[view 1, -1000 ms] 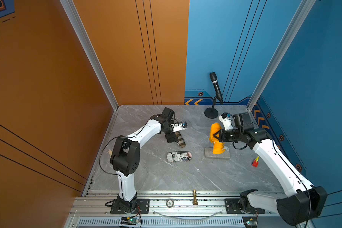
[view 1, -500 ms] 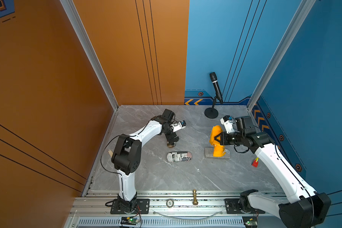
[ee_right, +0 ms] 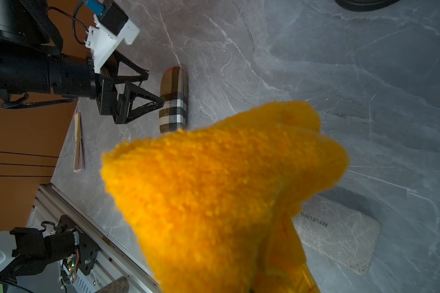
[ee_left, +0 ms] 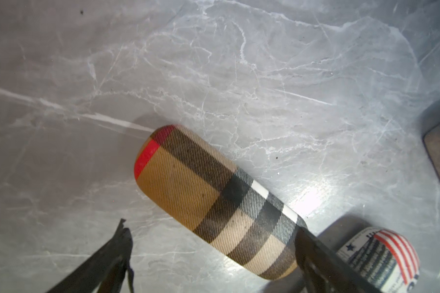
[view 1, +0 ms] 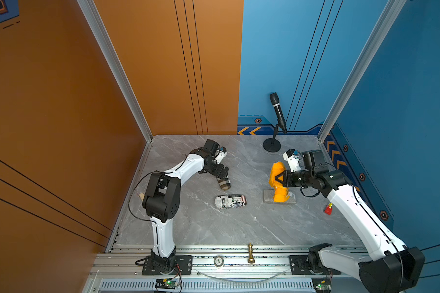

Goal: Wipe the eyeglass case
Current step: Adjust the eyeglass case at the center of the board, then pick up the eyeglass case from the center of the board.

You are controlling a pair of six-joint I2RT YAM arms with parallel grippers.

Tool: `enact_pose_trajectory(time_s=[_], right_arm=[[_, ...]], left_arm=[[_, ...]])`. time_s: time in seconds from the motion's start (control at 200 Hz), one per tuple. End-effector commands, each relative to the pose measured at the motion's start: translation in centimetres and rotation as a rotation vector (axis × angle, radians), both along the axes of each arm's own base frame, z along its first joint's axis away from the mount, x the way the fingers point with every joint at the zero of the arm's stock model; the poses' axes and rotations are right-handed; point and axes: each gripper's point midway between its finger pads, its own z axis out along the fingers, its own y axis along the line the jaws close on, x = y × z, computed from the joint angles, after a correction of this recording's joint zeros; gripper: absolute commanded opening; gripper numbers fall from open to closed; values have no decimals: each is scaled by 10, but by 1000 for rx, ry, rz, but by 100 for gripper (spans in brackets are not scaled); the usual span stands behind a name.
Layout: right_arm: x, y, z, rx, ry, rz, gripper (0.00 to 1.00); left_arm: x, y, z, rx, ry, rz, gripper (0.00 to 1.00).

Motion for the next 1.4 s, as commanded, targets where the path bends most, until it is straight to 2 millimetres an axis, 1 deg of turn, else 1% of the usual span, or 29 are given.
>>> enact_pose_trajectory(time_s=[0.0,0.045,0.105,0.23,0.265,0.33,0.4,0.466,0.546,0.611,0.641,0.666,0.721,0.776,0.866,1.011,1.196,1.301,1.341,1.397], right_arm=[[-2,2,6,28,-25,8,0],[-2,2,5,26,-27,9,0],[-2,1,6,26,-29,7,0],[-2,-2,6,23,-29,-3,0],[-1,-4,5,21,-30,-9,0],[1,-10,5,17,-29,-29,0],[3,-16,5,13,-27,-55,0],[5,-23,8,14,-32,-87,0],[8,-38,12,4,-37,-147,0],[11,-52,16,6,-43,-207,0],[11,-60,18,5,-46,-236,0],[11,-68,21,5,-48,-263,0],[11,-85,25,-5,-53,-319,0],[10,-99,28,-32,-63,-367,0],[8,-115,31,-95,-68,-416,0],[9,-117,36,-104,-65,-414,0],[15,-111,29,-79,-48,-389,0],[17,-105,24,-47,-38,-372,0],[18,-104,22,-40,-35,-370,0],[19,-103,21,-38,-35,-366,0]], left_arm=[[-11,3,-4,-75,94,173,98],[-12,0,-2,-98,109,200,97],[-14,-14,9,-159,114,197,96],[-24,-53,38,-240,91,128,100],[-26,-62,46,-249,75,108,98],[-32,-82,59,-247,30,48,98],[-39,-103,68,-246,-13,-27,98],[-43,-123,71,-262,-26,-99,98],[-50,-146,68,-269,-30,-204,98],[-59,-166,64,-255,-57,-331,99],[-67,-178,64,-257,-68,-403,99],[-72,-186,60,-254,-74,-457,100],[-83,-202,55,-234,-97,-560,97],[-93,-213,48,-206,-136,-665,94],[-95,-225,30,-93,-230,-774,94],[-96,-240,6,-2,-275,-885,95],[-103,-253,-20,26,-255,-973,96],[-102,-255,-35,47,-226,-981,96],[-99,-255,-38,65,-232,-979,97],[-101,-255,-41,63,-225,-992,97]])
